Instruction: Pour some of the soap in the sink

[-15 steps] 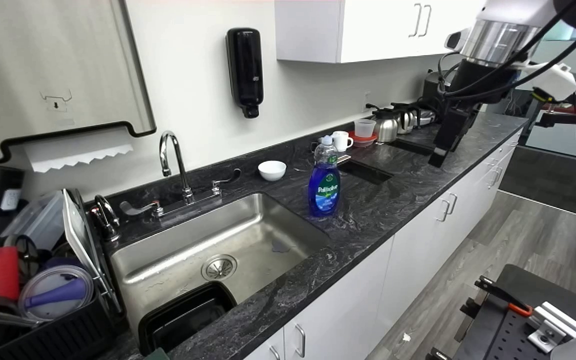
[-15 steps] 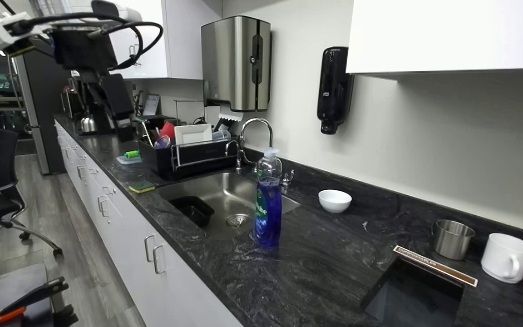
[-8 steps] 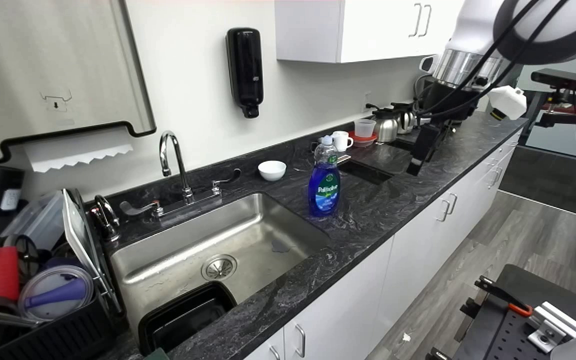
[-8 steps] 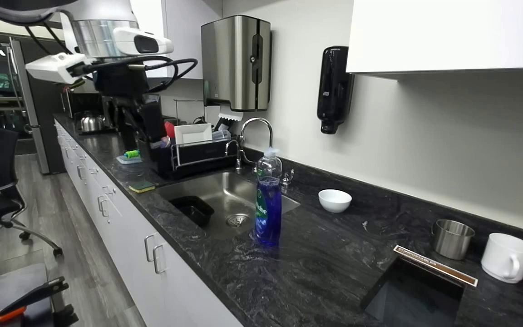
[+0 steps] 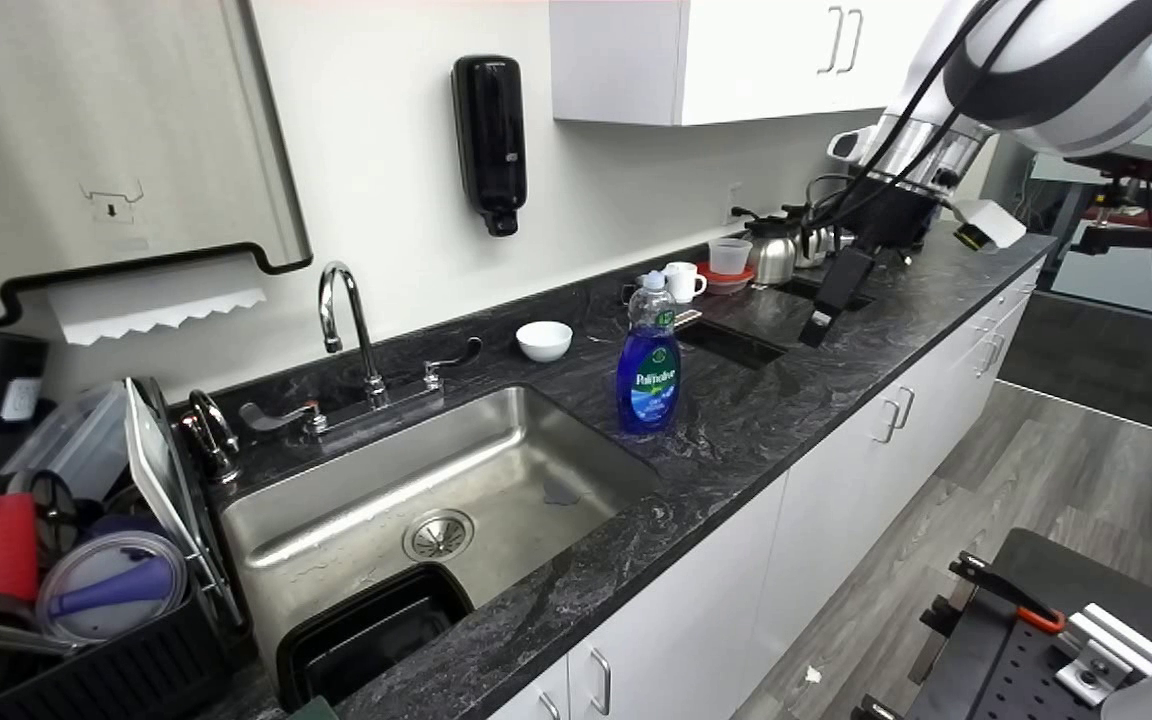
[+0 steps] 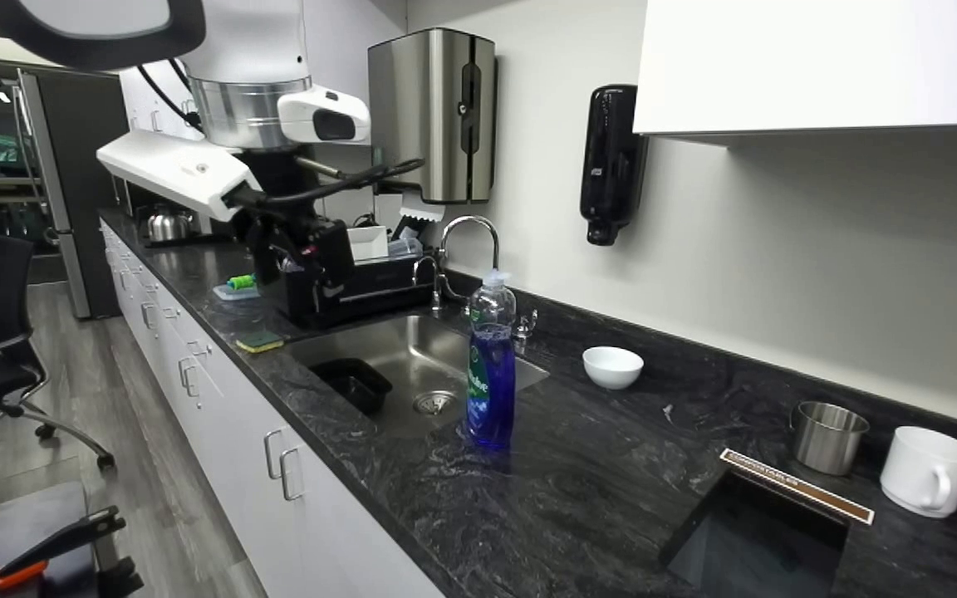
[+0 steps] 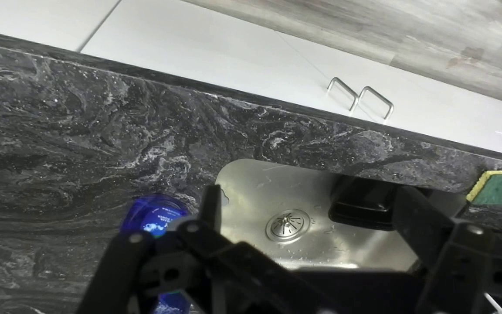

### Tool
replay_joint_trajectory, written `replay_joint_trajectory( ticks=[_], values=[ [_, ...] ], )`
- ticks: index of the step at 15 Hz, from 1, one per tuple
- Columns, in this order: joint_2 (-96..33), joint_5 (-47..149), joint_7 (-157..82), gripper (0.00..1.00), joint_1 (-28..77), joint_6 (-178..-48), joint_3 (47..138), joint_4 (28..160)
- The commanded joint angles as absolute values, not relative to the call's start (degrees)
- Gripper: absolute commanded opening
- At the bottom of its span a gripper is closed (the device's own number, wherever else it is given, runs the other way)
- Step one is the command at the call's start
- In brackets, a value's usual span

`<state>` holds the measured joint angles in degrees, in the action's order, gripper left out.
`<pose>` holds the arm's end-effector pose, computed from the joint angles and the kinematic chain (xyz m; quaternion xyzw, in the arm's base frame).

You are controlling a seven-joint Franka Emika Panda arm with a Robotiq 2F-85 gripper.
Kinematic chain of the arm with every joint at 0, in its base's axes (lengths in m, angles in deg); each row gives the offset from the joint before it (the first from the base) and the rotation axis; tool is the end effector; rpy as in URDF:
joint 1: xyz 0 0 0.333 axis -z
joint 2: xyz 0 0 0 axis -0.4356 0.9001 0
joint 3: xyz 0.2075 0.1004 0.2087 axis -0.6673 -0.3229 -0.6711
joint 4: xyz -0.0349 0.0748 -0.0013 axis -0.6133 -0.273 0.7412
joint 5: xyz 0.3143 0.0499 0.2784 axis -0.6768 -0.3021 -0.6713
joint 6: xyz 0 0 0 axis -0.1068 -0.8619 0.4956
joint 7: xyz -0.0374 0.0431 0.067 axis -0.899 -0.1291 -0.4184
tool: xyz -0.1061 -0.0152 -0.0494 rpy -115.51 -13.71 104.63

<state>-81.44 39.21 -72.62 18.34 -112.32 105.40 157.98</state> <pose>0.3965 -0.0480 0.3741 -0.9749 -0.1534 -0.1222 0.1050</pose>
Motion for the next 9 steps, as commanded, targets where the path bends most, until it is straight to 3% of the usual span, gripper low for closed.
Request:
replay_joint_trajectory(
  ticks=[1, 9],
  values=[
    [-77.0, 35.8, -79.4, 1.0, 17.4, -112.7, 108.6, 154.8],
    [-64.5, 24.9, -91.8, 1.0, 18.4, -110.2, 114.0, 145.1]
  ],
)
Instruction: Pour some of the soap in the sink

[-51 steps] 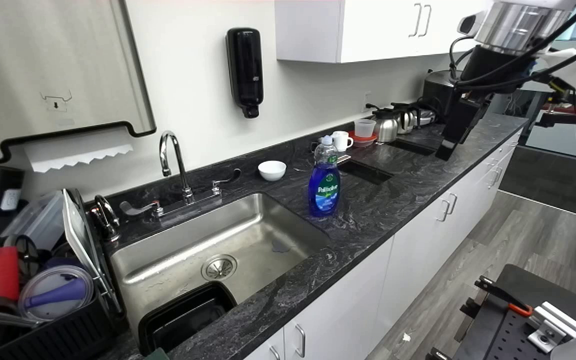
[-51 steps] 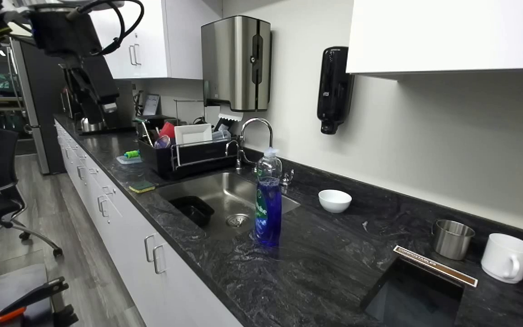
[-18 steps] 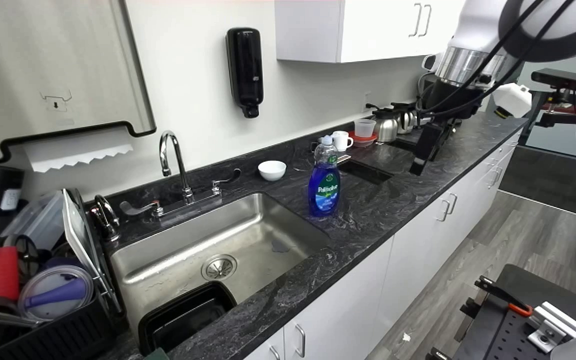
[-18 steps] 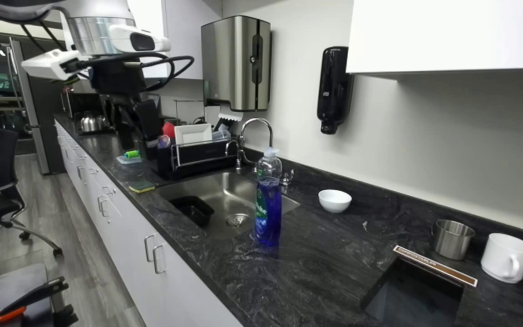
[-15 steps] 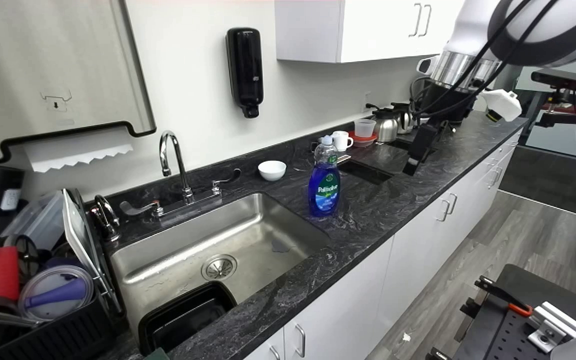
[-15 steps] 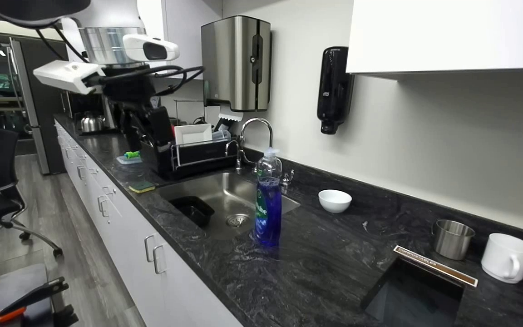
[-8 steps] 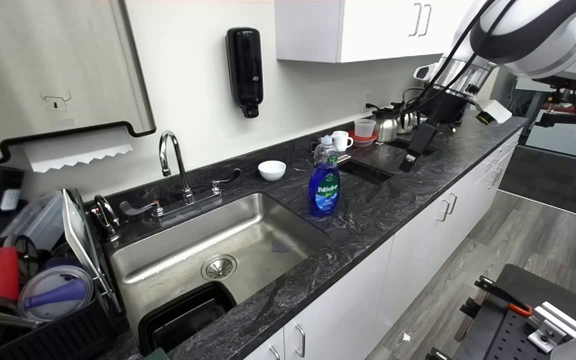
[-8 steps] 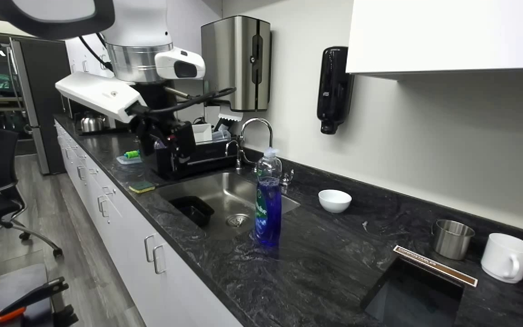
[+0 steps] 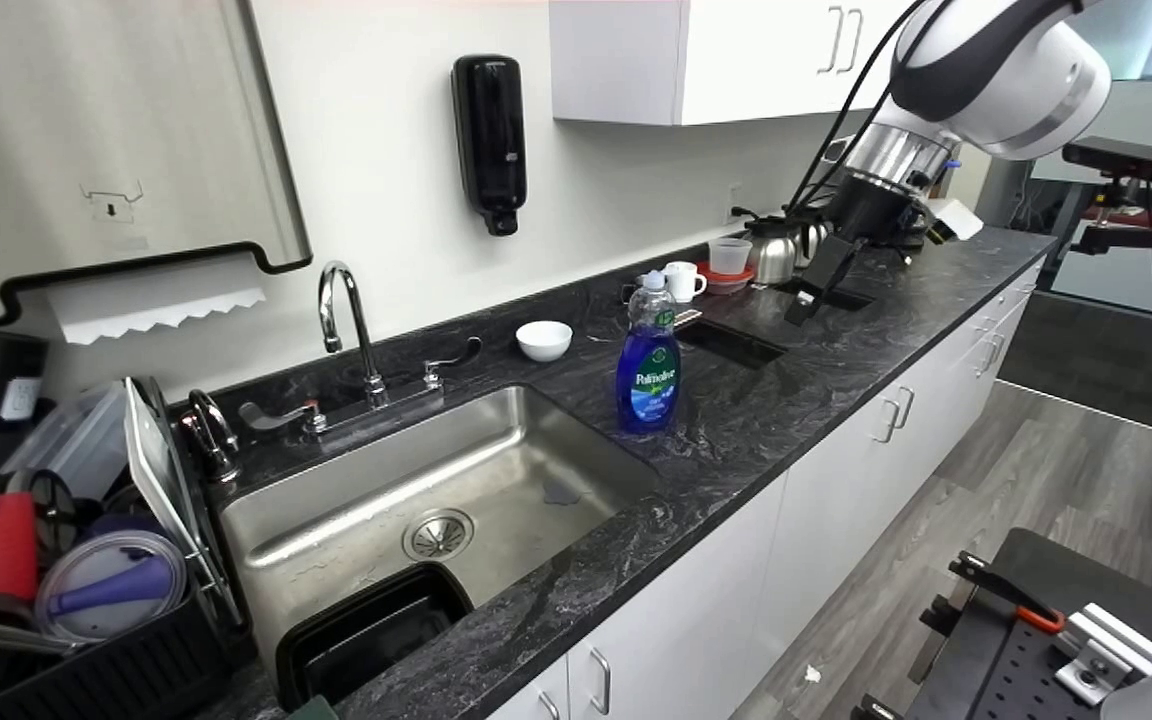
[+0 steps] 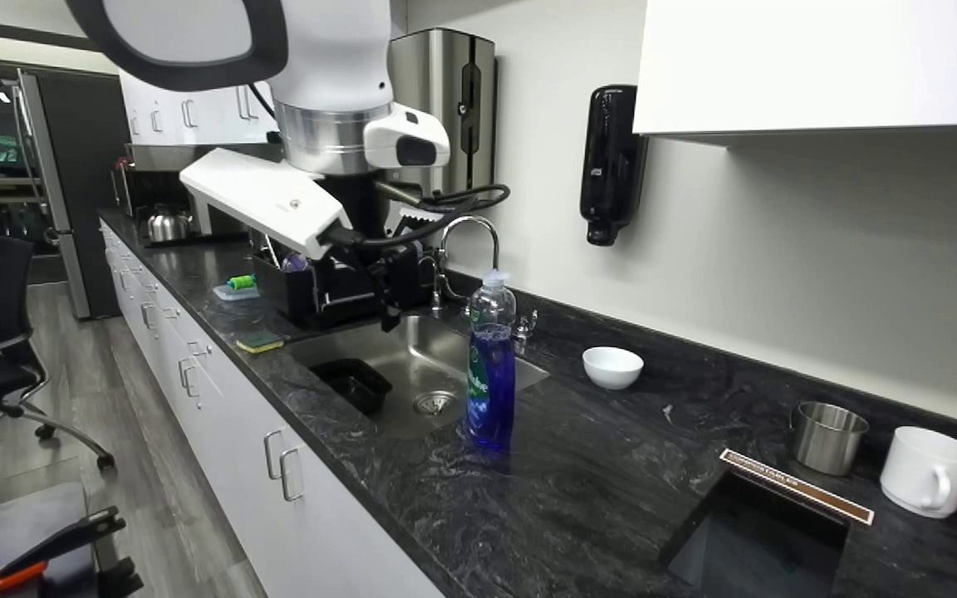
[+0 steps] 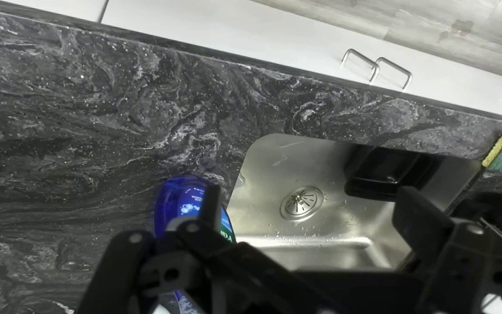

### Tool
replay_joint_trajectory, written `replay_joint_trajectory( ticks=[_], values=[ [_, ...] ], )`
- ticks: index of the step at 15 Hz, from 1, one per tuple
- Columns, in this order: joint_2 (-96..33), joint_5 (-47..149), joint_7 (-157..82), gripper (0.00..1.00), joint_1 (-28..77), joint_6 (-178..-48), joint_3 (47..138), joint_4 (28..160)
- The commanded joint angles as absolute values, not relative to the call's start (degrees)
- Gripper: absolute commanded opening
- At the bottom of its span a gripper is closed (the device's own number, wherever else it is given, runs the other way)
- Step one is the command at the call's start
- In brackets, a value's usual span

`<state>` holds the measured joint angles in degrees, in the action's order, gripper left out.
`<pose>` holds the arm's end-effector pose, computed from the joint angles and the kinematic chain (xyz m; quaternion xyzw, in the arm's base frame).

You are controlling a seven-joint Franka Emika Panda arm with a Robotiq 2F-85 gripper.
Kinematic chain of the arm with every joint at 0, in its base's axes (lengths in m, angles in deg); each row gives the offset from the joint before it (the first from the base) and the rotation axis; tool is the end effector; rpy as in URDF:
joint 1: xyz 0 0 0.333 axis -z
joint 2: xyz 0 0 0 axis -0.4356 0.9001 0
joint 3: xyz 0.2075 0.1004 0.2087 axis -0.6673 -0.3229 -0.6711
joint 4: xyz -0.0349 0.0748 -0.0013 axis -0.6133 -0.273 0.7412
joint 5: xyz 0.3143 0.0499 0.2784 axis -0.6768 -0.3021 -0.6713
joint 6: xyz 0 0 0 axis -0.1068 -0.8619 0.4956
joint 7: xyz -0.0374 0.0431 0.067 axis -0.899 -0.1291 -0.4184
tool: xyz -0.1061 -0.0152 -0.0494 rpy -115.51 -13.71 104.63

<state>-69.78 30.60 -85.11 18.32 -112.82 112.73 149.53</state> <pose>0.4350 -0.1126 0.3574 -0.9710 -0.1382 -0.1348 0.1410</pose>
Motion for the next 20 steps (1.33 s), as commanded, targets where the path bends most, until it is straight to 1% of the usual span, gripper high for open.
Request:
replay_joint_trajectory(
  ticks=[1, 5, 12, 14, 15, 16, 20],
  values=[
    [-63.1, 22.0, -95.7, 1.0, 18.4, -108.6, 114.8, 143.7],
    [-57.9, 12.4, -108.5, 1.0, 21.5, -100.9, 114.5, 138.9],
    [-52.3, 8.5, -120.0, 1.0, 29.8, -91.0, 111.2, 134.3],
    [-51.4, 8.3, -118.2, 1.0, 31.6, -90.7, 110.1, 133.8],
    [-52.2, 9.5, -112.4, 1.0, 32.2, -93.2, 108.8, 134.4],
    [-52.7, 9.3, -116.5, 1.0, 32.8, -92.5, 108.7, 135.1],
    [-52.7, 9.4, -112.9, 1.0, 33.4, -92.6, 107.6, 134.7]
  ],
)
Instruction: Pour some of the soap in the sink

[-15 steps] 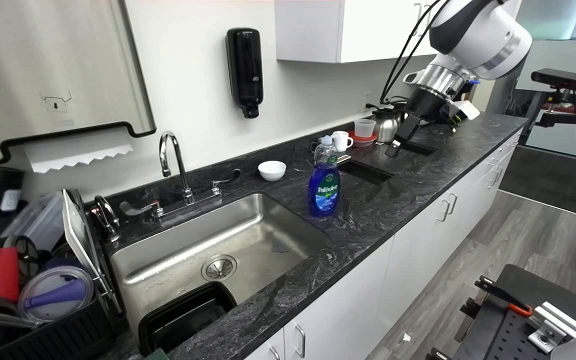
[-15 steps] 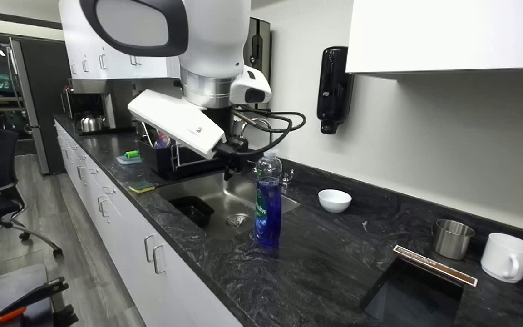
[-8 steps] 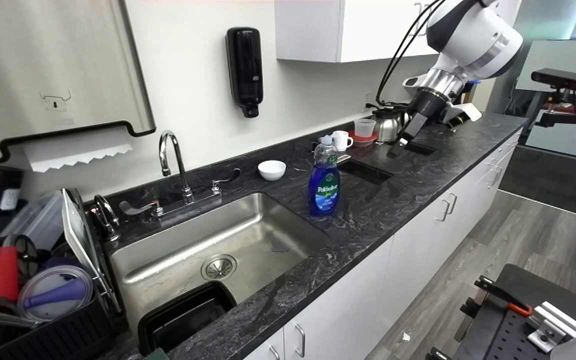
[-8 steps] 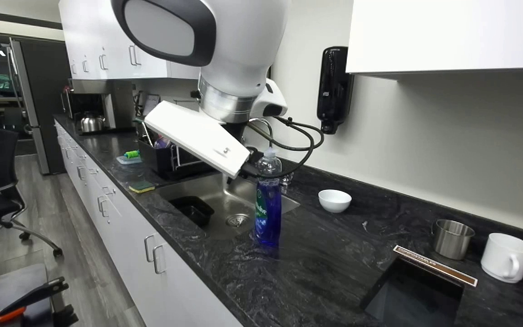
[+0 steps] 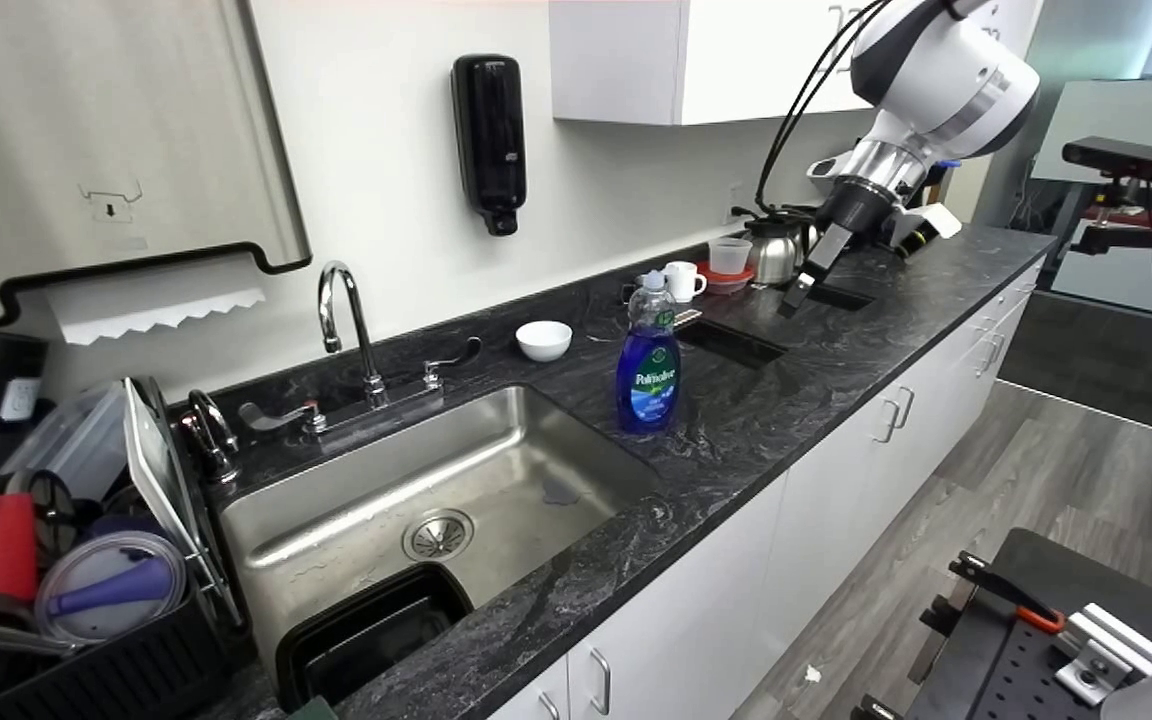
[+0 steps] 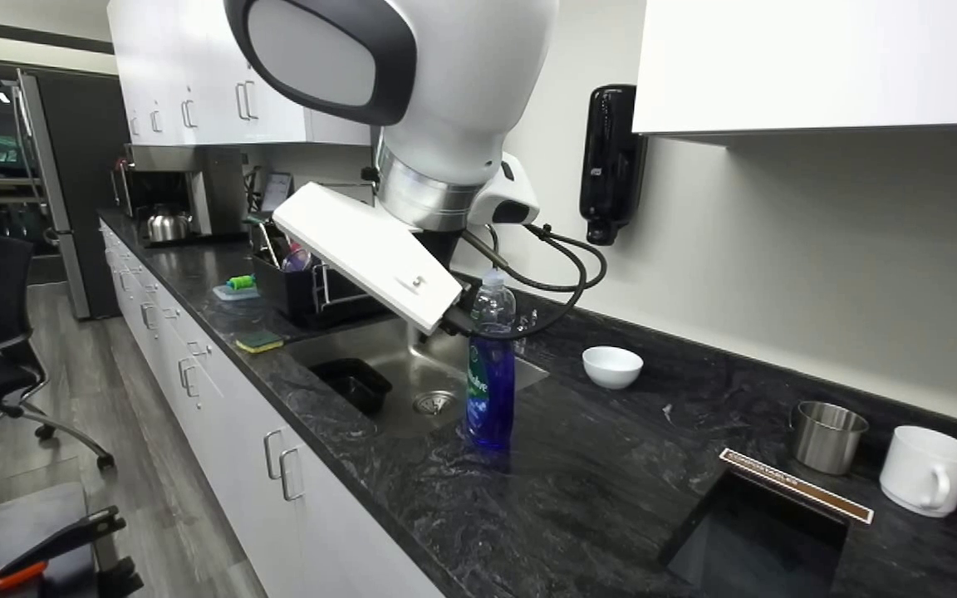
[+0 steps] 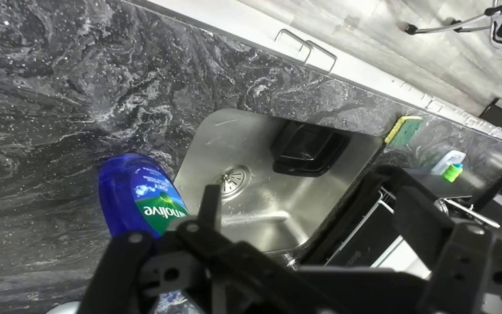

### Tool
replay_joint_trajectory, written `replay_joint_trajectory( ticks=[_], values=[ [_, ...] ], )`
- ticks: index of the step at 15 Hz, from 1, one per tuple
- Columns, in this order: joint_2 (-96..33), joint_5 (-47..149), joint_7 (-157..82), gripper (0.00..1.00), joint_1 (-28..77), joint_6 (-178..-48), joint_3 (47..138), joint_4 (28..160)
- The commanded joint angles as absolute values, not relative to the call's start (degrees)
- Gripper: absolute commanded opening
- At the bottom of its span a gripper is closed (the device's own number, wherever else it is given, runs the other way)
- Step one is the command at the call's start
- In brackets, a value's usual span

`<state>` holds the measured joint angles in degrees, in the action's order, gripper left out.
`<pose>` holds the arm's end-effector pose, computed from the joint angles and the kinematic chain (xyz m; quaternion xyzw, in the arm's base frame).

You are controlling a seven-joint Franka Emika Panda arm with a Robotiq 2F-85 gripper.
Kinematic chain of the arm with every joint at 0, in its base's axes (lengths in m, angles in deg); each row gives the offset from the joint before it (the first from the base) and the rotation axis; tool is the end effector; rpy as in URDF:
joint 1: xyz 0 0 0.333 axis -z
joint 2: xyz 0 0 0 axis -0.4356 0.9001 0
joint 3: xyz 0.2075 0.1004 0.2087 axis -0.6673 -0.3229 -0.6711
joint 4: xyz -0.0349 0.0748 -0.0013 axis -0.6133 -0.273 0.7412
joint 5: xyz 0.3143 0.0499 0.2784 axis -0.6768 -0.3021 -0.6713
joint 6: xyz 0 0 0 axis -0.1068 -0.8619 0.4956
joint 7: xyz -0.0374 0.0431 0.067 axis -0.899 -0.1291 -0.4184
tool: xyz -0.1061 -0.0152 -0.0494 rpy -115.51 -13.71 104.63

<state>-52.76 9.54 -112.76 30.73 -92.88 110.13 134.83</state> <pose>0.4662 -0.1802 0.3303 -0.9275 -0.1958 -0.1419 0.2850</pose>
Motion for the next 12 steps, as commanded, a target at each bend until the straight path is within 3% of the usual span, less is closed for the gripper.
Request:
replay_joint_trajectory(
  ticks=[1, 12],
  values=[
    [-52.7, 9.4, -112.8, 1.0, 33.4, -92.6, 107.6, 134.7],
    [-45.2, -1.2, -134.8, 1.0, 35.7, -91.8, 107.2, 132.1]
  ],
)
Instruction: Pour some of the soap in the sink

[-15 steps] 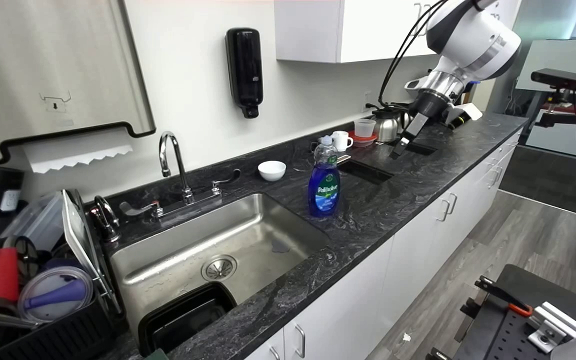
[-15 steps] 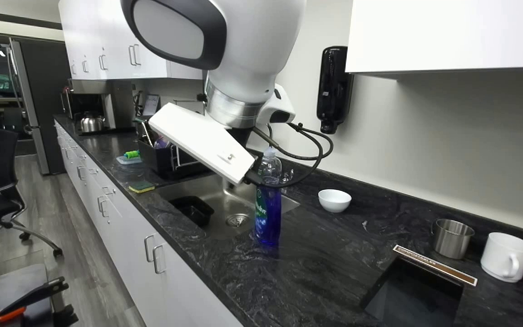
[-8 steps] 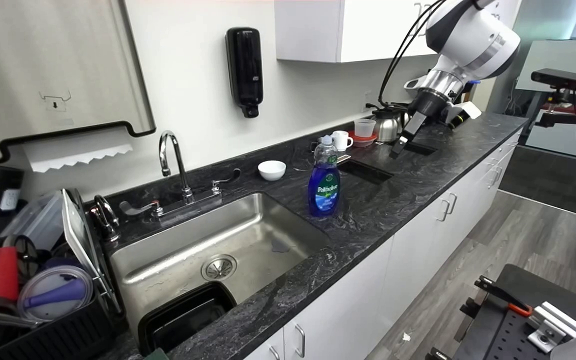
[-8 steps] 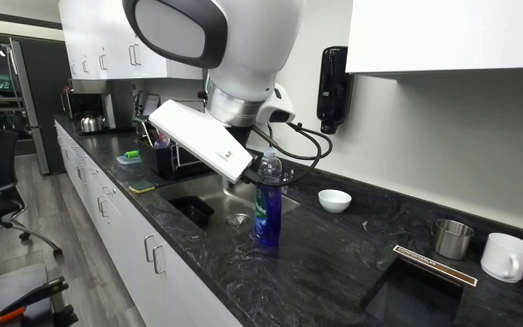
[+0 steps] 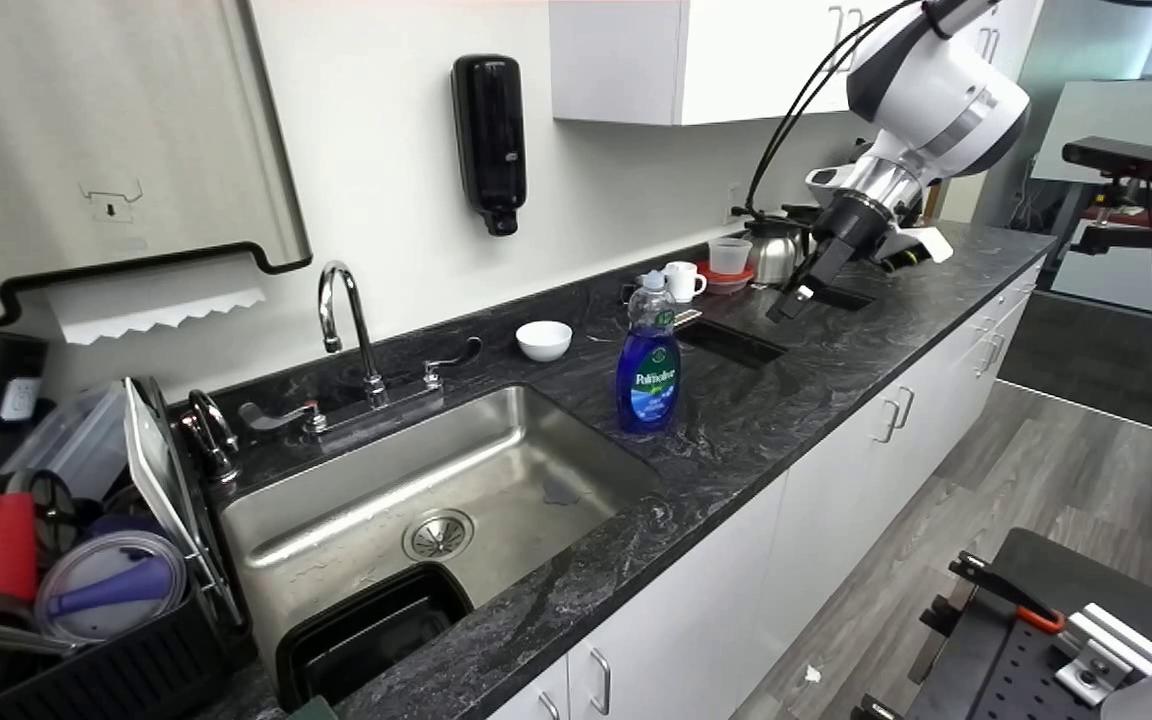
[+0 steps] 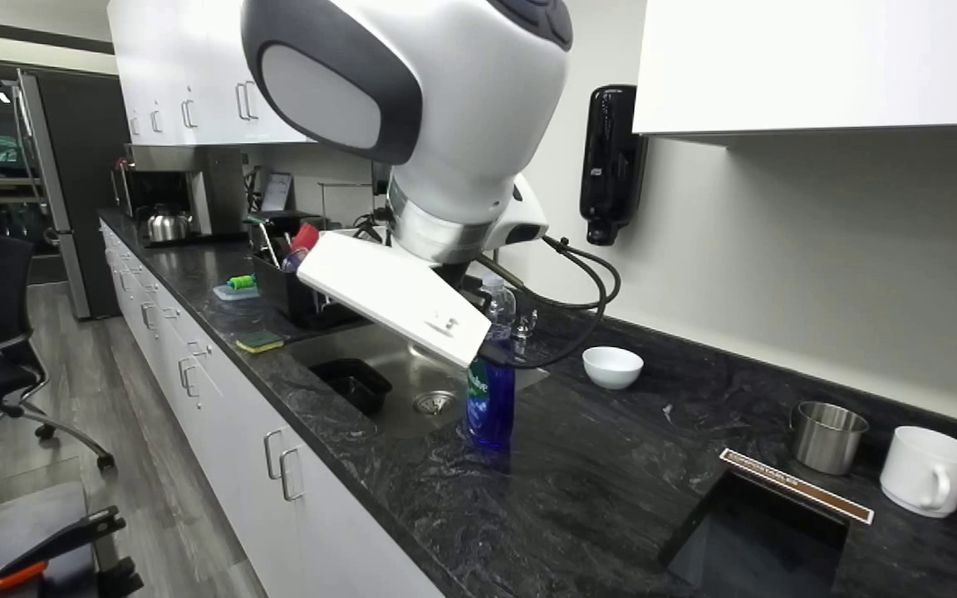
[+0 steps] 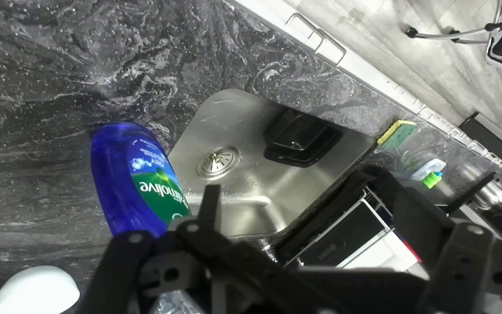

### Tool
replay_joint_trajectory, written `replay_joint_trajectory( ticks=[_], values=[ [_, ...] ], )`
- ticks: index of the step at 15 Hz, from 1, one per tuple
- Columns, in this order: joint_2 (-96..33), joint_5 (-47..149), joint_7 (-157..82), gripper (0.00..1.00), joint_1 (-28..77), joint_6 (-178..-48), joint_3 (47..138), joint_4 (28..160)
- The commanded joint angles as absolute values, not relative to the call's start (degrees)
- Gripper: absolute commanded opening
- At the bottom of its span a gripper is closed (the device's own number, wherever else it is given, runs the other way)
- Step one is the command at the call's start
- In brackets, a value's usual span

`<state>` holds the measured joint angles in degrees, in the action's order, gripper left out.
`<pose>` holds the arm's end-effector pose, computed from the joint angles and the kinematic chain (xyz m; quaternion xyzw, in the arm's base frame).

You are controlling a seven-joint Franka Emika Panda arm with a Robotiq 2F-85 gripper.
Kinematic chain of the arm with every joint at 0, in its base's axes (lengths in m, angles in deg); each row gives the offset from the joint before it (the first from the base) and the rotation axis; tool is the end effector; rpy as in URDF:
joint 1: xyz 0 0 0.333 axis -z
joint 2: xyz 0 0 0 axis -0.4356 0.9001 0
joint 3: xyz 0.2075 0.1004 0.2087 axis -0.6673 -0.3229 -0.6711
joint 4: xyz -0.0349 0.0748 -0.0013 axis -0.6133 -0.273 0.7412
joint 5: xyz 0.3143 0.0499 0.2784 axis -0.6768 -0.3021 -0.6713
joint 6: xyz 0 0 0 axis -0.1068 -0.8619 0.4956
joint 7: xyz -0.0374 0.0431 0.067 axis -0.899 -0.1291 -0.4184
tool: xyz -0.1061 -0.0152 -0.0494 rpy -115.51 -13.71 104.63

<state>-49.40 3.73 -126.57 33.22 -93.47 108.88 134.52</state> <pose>0.4687 -0.1892 0.3084 -0.9027 -0.2562 -0.1903 0.2886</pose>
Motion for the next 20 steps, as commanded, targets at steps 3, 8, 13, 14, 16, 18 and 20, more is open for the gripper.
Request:
replay_joint_trajectory(
  ticks=[3, 8, 13, 14, 16, 18, 20],
  values=[
    [-41.0, -5.0, -142.6, 1.0, 37.2, -89.8, 106.2, 129.8],
    [-36.2, -6.7, -150.6, 1.0, 39.4, -87.5, 104.4, 125.7],
    [-32.9, -7.3, -156.6, 1.0, 41.6, -84.9, 103.4, 122.2],
    [-32.2, -7.7, -158.0, 1.0, 42.0, -84.4, 103.2, 121.6],
    [-30.6, -8.5, -160.4, 1.0, 43.0, -82.7, 103.0, 120.1],
    [-28.9, -9.5, -162.3, 1.0, 43.7, -81.4, 102.7, 118.5],
    [-27.1, -10.1, -163.7, 1.0, 44.1, -80.4, 102.3, 117.0]
  ],
)
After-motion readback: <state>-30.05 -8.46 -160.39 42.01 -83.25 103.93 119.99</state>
